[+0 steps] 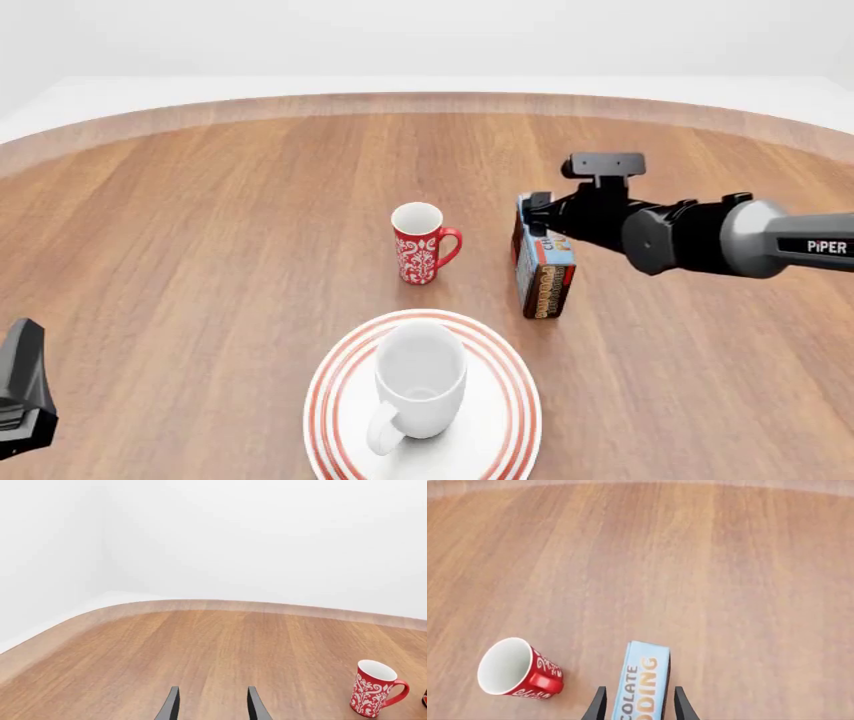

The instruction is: Pick up the white mug and put it on the plate, and put the chocolate pudding to the right of the plate.

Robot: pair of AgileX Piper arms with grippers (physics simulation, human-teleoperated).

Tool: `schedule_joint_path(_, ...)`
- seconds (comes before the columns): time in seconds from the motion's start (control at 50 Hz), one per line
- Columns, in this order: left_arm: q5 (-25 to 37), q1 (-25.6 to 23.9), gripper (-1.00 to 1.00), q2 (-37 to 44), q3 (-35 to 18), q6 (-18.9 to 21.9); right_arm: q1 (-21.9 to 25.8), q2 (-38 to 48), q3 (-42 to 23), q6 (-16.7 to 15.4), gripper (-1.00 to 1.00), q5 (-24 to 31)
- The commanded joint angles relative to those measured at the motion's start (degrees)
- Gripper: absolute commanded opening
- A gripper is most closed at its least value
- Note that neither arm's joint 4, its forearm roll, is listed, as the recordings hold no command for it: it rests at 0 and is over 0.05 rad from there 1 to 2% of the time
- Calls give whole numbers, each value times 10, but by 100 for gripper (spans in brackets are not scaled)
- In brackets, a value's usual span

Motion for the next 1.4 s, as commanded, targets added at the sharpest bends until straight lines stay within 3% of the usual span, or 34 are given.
schedule_joint_path(0.02, 5, -1, 100, -5, 0, 2, 1, 10, -1, 2, 100, -2)
schedule_joint_path(1.4, 5, -3, 100, -5, 0, 5, 4, 46, -4, -2, 100, -4)
